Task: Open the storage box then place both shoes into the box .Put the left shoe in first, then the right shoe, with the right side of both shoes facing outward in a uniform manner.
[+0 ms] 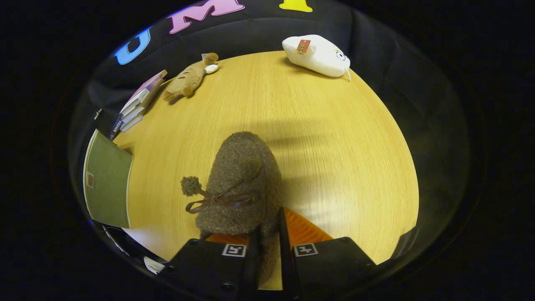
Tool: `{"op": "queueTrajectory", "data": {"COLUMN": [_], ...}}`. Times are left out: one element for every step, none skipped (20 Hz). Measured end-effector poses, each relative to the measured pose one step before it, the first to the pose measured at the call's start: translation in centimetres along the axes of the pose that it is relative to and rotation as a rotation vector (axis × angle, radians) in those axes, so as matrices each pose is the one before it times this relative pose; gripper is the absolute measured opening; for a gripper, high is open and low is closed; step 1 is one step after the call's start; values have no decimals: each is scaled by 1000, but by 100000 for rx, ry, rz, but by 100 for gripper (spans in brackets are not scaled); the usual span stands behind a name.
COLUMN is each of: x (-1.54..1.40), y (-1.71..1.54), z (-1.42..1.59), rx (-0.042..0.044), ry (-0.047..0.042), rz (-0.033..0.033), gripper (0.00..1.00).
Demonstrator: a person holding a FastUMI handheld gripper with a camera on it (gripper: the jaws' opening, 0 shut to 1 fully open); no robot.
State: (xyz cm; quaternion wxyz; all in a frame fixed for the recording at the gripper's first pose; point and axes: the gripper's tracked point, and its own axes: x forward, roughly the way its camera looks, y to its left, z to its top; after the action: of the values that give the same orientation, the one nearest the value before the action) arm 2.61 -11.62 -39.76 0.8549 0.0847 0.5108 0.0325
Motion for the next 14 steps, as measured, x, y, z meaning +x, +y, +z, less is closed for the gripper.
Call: {"op": "queueTrajectory", "data": {"x": [-38,67,-85,-85,-231,-384,-694,-994,-1109,-1074,-1093,-1006,-942,-917], "y": [-79,65,-131,-53,48,199,288,515,472,751,1042,1224,1218,1435], "z": [6,-15,11,235,-20,42,262,209,239,312,207,134,238,296], "rx": [402,886,720,1419,1062,1437,2605,2766,2775,2862,2360,1800,1612,1445], "ry": [226,683,738,-502,146,-20,-925,-1116,-1297,-892,-826,-761,-1093,-1505], "rz": [-328,560,121,65,447,834,244,-415,-634,-173,432,383,96,274], "gripper": [20,16,16,12,11,8,8,8,8,8,8,8,8,8]}}
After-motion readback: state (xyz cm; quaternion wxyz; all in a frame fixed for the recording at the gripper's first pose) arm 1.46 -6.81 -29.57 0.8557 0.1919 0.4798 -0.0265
